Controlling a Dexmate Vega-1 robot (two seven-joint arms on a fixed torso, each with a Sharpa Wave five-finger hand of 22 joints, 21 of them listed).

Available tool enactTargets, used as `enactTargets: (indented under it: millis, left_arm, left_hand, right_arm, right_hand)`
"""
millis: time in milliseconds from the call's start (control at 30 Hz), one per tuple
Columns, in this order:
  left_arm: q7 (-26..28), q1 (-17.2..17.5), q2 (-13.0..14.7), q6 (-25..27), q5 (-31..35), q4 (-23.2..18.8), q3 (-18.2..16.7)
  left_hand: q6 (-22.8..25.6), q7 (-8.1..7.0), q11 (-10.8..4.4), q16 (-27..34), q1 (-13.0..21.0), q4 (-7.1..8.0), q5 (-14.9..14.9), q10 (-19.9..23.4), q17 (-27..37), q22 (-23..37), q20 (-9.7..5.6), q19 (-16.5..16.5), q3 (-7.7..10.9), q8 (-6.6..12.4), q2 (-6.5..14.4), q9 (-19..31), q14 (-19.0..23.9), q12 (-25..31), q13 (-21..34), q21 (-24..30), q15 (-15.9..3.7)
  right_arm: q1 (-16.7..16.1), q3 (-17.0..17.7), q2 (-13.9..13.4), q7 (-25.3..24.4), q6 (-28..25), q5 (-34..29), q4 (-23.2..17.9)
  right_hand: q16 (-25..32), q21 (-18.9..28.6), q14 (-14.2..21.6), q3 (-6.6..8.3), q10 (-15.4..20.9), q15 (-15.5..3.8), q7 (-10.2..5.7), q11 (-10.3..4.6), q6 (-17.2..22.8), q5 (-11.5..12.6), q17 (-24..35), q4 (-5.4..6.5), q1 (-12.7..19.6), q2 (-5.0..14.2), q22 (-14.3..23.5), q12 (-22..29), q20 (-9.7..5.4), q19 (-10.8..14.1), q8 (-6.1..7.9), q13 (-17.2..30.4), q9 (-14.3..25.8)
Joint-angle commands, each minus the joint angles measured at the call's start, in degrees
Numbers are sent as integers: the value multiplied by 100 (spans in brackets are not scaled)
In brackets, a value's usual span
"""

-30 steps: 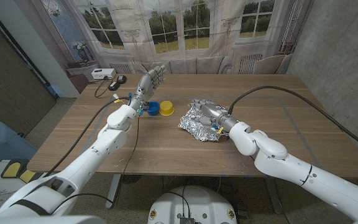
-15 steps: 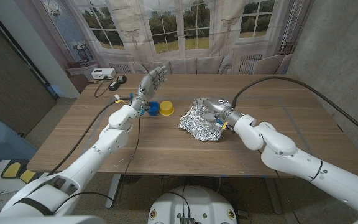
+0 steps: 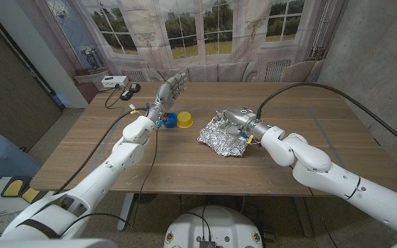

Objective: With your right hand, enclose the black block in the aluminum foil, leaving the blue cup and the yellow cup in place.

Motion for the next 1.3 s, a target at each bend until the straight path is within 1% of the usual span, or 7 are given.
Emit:
enactTargets:
  millis: [33,200,333,667,1067,1200,1300]
  left_arm:
    - [155,14,-13,67,80,-123,33]
    - [217,23,-28,75,96,-148,34]
    - [248,18,-37,92,109,-148,42]
    - [257,-17,-83,92,97,-99,51]
    - [271,-6,-99,70,80,-78,36]
    - [256,0,-82,88,66,-91,32]
    - [244,-1,-75,103,56,-90,32]
  left_hand:
    - [-17,-47,-24,3,-46,5,15,-36,10,31,7,-38,9,3,-13,7,-9,-26,20,-37,-7]
    - [-32,-59,-55,5,-53,2,16,-129,10,31,11,-31,7,2,-22,8,-10,-59,19,-38,-17]
    - [-53,-70,-73,6,-55,0,18,-213,9,31,24,-27,8,-2,-22,8,-10,-86,19,-40,-18]
    - [-206,-163,-75,6,-57,-9,22,-409,8,31,69,-9,17,-39,-17,10,-16,-127,19,-43,-35]
    - [-314,-183,-107,0,-52,-21,26,-574,7,32,106,15,28,-45,-12,11,-37,-151,18,-41,-31]
    - [-339,-192,-95,-2,-50,-24,26,-607,7,33,121,15,32,-43,-9,11,-45,-149,18,-43,-23]
    - [-355,-195,-91,-1,-49,-27,27,-614,7,33,127,14,33,-41,-9,11,-46,-143,17,-45,-21]
  right_arm:
    - [80,35,160,244,184,126,313]
    - [194,5,247,528,120,338,501]
    - [309,-42,299,783,103,581,660]
    - [481,-399,337,966,-96,180,772]
    - [437,-383,296,789,-145,-19,649]
    - [250,-227,233,361,-78,-11,511]
    - [138,-129,180,160,-60,-33,375]
  right_hand:
    - [6,86,106,87,64,-950,53,86,17,-1,46,-2,107,-4,31,8,-422,107,2,-21,6]
    - [-69,171,137,129,-37,-850,157,269,-18,17,20,13,129,-100,33,-91,-381,173,-55,-78,-3]
    - [-196,245,180,113,-74,-652,308,469,-151,33,-89,131,-129,-259,24,-222,-144,151,-170,-164,-3]
    - [-183,281,679,252,288,-717,345,479,264,92,-215,163,-354,-252,3,-248,34,-4,-101,-276,-5]
    - [-369,174,439,405,152,-637,362,524,141,133,-268,132,-426,-272,-30,-432,167,-332,-234,-351,-20]
    - [-437,75,363,508,-30,-557,265,448,30,136,-281,144,-511,-268,-42,-594,466,-590,-327,-394,-21]
    - [-537,15,192,650,-370,-522,54,252,-255,122,-273,146,-602,-246,-40,-822,888,-733,-476,-423,-11]
